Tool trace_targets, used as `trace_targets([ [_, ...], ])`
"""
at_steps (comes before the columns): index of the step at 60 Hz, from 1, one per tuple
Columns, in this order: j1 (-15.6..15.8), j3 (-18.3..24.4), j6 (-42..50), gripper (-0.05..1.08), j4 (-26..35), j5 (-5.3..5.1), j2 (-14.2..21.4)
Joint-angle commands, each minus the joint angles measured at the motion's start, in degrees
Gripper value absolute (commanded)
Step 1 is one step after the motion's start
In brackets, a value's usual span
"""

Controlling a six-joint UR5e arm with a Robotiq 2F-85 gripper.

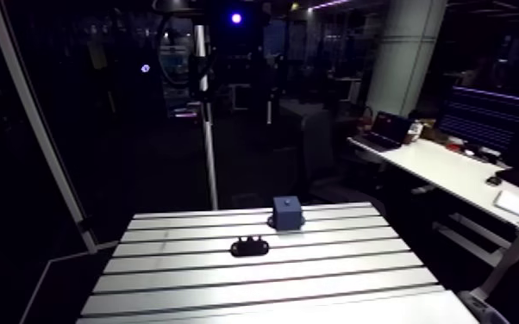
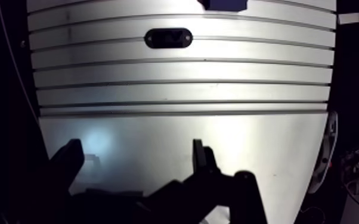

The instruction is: Pick up the M10 bolt and insert it into the hole until fully seated.

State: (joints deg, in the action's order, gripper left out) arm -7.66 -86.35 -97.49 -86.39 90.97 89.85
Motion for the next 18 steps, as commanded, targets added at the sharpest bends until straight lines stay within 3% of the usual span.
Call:
trace_targets([
  [1, -0.1, 0.4, 0.1, 0.01, 0.0, 0.04, 0.2],
  [18, -0.1, 1.0, 0.1, 0.01, 0.0, 0.04, -0.1],
])
